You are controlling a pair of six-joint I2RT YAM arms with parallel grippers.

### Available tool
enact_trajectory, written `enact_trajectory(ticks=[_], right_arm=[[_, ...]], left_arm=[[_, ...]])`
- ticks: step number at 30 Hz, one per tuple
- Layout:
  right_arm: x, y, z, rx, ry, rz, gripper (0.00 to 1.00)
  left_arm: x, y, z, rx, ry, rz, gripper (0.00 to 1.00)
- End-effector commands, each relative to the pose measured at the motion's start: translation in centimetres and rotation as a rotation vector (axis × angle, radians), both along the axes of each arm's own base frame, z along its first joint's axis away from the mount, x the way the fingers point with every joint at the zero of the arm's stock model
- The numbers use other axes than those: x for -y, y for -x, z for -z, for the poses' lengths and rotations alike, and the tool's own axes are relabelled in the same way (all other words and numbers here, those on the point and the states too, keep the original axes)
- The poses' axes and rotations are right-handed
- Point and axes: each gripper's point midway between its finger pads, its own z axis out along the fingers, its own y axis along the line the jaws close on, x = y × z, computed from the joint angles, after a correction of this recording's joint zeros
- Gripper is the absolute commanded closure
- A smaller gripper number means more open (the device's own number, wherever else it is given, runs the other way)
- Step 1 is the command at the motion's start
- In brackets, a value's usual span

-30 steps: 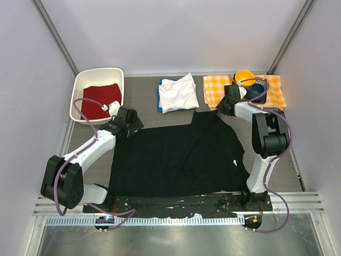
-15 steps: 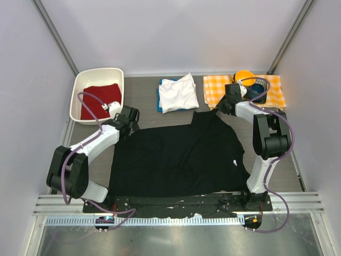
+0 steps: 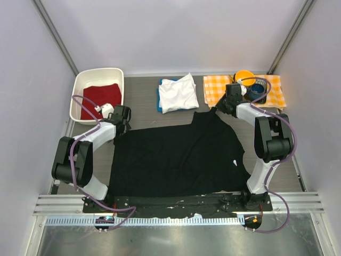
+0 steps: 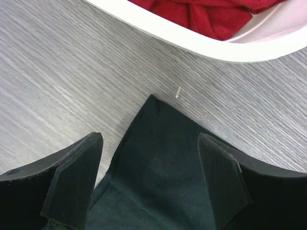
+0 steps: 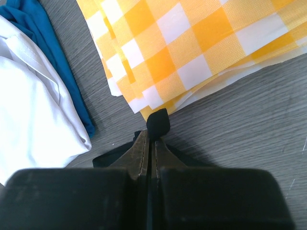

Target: Fold and stack the t-shirts

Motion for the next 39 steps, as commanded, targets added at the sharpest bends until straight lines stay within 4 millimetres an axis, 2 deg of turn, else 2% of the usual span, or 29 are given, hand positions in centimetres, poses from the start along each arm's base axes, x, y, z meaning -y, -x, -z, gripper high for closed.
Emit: enact_trajectory(ticks=[1, 5, 13, 16, 17, 22, 24, 25, 26, 28, 29, 30, 32, 34, 35, 37, 38, 39], right_arm=[[-0.4, -0.9, -3.0, 0.095, -0.013, -0.024, 0.99], [-0.5, -1.0, -3.1, 0.099, -0.010, -0.029, 0.99], [-0.5, -0.9, -2.9, 0.096, -0.007, -0.033, 0.99], [-0.5, -0.9, -2.9, 0.096, -0.007, -0.033, 0.99], [-0.4, -0.9, -3.1, 0.101, -0.008, -0.031, 0.99], [-0.4, -0.8, -3.7, 0.113, -0.007, -0.033, 0.99], [-0.4, -0.8, -3.9, 0.118, -0.006, -0.032, 0.99], [-0.4, -0.8, -4.0, 0.119, -0.005, -0.034, 0.99], [-0.5, -0.7, -4.1, 0.119, -0.007, -0.035, 0.99], [-0.5, -0.6, -4.3, 0.124, -0.003, -0.036, 0.99], [-0.3, -0.6, -4.5, 0.130, 0.010, -0.029, 0.99], [-0.5, -0.4, -4.5, 0.125, 0.026, -0.032, 0.99], [-0.1, -0.2, -5.5, 0.145, 0.081, -0.018, 0.99], [-0.7, 0.3, -6.4, 0.159, 0.118, -0.027, 0.99], [-0.7, 0.5, -7.6, 0.183, 0.139, -0.029, 0.99], [-0.5, 1.2, -8.5, 0.186, 0.176, -0.007, 0.99], [-0.3, 1.6, -10.1, 0.212, 0.183, 0.002, 0.99], [0.1, 2.1, -10.4, 0.209, 0.196, 0.016, 0.99]], left_arm=[[0.7, -1.7, 0.9, 0.055, 0.037, 0.031, 0.17], [1.1, -2.2, 2.0, 0.055, 0.060, 0.037, 0.20], [0.2, -2.6, 2.1, 0.054, 0.075, -0.004, 0.27], [-0.1, -2.8, 2.3, 0.051, 0.086, -0.022, 0.37], [-0.1, -3.0, 2.3, 0.053, 0.086, -0.023, 0.44], [-0.6, -3.3, 2.1, 0.051, 0.077, -0.039, 0.56], [-0.7, -3.4, 2.1, 0.049, 0.070, -0.038, 0.64], [-0.8, -3.5, 2.0, 0.053, 0.068, -0.042, 0.69], [-0.9, -3.5, 2.0, 0.054, 0.062, -0.044, 0.80], [-1.1, -3.6, 1.9, 0.056, 0.057, -0.049, 0.90], [-1.1, -3.6, 1.8, 0.058, 0.055, -0.051, 0.99], [-1.1, -3.7, 1.8, 0.058, 0.054, -0.052, 1.00], [-1.1, -3.6, 1.7, 0.068, 0.057, -0.048, 1.00], [-1.0, -3.4, 1.7, 0.074, 0.064, -0.041, 1.00], [-0.9, -3.5, 1.2, 0.092, 0.071, -0.038, 1.00], [-0.8, -3.3, 0.8, 0.103, 0.078, -0.025, 1.00], [-0.7, -3.3, -0.2, 0.129, 0.085, -0.020, 1.00], [-0.7, -3.2, -0.8, 0.142, 0.088, -0.014, 1.00]])
